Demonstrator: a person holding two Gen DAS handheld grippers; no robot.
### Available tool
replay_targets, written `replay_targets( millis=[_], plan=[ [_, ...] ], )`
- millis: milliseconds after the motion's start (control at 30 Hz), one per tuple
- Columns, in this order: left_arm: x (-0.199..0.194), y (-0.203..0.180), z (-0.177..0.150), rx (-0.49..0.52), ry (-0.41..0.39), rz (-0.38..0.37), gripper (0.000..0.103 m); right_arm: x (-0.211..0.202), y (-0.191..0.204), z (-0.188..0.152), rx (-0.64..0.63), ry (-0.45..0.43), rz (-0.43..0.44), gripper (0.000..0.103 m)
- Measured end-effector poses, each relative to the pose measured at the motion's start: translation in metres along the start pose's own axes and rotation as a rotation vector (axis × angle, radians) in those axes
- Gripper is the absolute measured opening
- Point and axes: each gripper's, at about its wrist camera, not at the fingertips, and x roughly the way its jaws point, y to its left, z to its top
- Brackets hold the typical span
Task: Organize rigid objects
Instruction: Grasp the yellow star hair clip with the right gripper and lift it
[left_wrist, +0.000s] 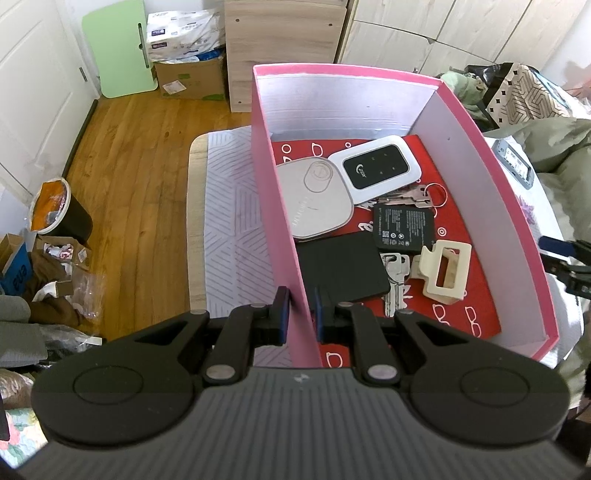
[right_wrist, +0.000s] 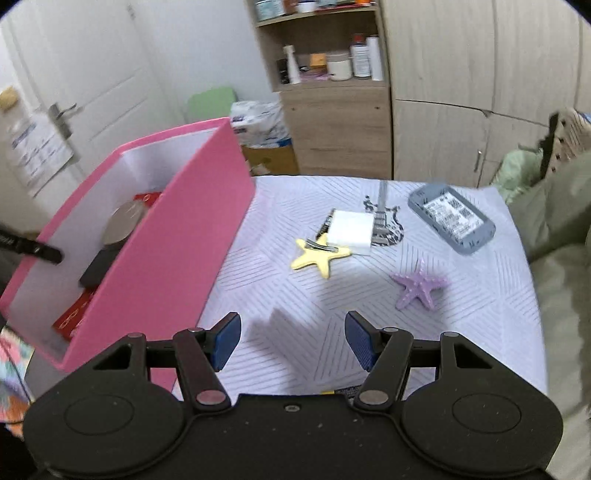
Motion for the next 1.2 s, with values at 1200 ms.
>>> replay_targets(
  millis=[1200],
  plan=[
    [-0.001,-0.002,-0.001,-0.015,-0.002,0.002,0.012,0.075,0.012,0.017,-0.001,-0.083,-0.165,0.057]
  ],
)
